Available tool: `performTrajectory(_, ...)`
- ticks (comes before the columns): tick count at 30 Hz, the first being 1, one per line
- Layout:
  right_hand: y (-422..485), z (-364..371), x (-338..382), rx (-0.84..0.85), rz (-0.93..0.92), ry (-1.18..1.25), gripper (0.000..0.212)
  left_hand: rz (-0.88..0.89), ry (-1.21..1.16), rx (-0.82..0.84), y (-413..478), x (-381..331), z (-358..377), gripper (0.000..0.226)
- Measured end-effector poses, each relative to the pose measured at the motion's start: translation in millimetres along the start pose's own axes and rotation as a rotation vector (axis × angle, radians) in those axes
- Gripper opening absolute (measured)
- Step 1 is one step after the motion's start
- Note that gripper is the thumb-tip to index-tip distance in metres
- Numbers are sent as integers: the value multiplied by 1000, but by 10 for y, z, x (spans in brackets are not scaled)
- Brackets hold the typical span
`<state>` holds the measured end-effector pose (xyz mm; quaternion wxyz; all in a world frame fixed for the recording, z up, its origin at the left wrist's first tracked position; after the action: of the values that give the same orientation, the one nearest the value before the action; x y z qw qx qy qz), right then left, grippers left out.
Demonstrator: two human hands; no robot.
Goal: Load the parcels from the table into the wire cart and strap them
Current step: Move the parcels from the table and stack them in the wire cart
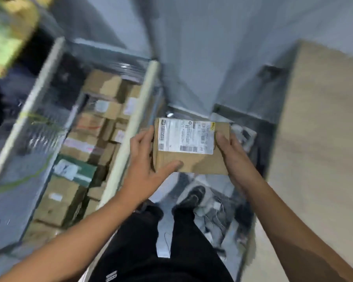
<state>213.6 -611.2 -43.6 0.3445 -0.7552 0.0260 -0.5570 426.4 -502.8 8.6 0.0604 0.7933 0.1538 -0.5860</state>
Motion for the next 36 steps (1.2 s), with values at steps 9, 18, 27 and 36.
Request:
performTrajectory(9,325,3186,935,488,-235,-611,48,-453,-739,-627,-1224,1449,-2082,57)
performTrajectory(18,600,4410,832,604,-257,-1039,66,-545,-858,-926,-1577,2314,-2411,103)
performTrajectory(27,1421,4497,561,648,-268,-1264,74,-601,-896,-1028,-1050,3148,-2191,78)
performTrajectory(36,2709,3890,243,717,-654,-2111,69,-830,-867,-1078,-267,4432,-1641,78)
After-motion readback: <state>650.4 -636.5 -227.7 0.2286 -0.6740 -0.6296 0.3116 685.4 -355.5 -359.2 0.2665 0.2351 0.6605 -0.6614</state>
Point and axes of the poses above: each hand's wrist, its own y-axis towards the middle knuckle, its own z-axis out of the palm, x = y × z, the point moved 8 cm from there along y, towards the middle knuckle, and after that the axes turned 11 degrees about -y, right-handed, at the moved point
